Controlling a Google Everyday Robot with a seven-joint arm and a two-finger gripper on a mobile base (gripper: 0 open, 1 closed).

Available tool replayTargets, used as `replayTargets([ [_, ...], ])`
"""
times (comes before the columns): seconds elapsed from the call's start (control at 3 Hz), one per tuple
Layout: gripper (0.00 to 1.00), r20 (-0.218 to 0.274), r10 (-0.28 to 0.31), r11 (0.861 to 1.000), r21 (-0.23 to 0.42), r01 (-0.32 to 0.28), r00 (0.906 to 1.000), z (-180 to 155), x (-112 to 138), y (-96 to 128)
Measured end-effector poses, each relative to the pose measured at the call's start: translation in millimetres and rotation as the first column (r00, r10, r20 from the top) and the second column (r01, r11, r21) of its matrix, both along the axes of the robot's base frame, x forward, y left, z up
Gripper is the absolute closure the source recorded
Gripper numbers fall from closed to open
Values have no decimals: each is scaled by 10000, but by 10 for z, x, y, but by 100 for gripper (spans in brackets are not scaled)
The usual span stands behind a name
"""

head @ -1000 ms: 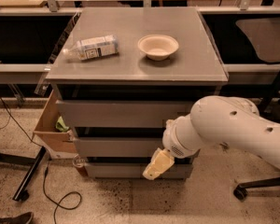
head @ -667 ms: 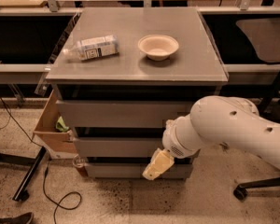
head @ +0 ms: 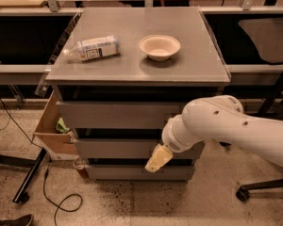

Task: Open middle drawer

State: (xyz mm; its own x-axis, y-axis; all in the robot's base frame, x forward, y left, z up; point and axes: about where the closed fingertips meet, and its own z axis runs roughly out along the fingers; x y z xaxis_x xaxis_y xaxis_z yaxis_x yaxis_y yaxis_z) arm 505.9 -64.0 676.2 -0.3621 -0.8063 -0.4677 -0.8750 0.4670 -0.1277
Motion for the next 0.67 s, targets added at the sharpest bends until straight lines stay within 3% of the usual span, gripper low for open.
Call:
replayTargets([
  [0.33,0,-669,-124,9998,-192,111,9977,-504,199,-133],
  [0.67,0,-1574,-155,9996,-245,118,9874,-994,308,-196],
])
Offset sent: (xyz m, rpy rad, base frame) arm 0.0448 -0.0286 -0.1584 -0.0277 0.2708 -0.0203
